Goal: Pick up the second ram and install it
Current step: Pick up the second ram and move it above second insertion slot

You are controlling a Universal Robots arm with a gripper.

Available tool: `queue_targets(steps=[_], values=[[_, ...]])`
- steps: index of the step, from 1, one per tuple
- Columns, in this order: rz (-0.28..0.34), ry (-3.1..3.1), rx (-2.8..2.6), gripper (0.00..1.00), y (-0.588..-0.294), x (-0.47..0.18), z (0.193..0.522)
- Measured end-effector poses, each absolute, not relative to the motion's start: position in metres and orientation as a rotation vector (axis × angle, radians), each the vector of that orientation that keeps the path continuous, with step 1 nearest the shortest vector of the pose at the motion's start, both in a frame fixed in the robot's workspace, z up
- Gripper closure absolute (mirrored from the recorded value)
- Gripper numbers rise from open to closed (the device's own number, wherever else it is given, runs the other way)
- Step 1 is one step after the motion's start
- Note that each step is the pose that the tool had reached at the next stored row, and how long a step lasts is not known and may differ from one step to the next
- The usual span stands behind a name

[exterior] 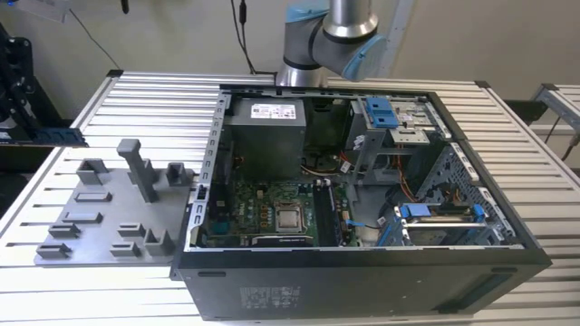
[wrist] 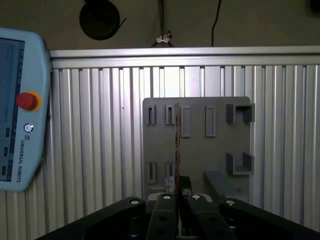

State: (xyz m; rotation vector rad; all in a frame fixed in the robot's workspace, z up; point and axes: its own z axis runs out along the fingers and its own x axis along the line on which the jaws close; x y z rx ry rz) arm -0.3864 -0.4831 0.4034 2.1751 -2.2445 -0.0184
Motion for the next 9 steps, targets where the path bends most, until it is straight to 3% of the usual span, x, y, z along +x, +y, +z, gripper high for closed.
queue_targets(steps=[9], values=[[-0.019, -2.244, 2.175, 0.86, -0.4831, -0.3768, 0.4035]])
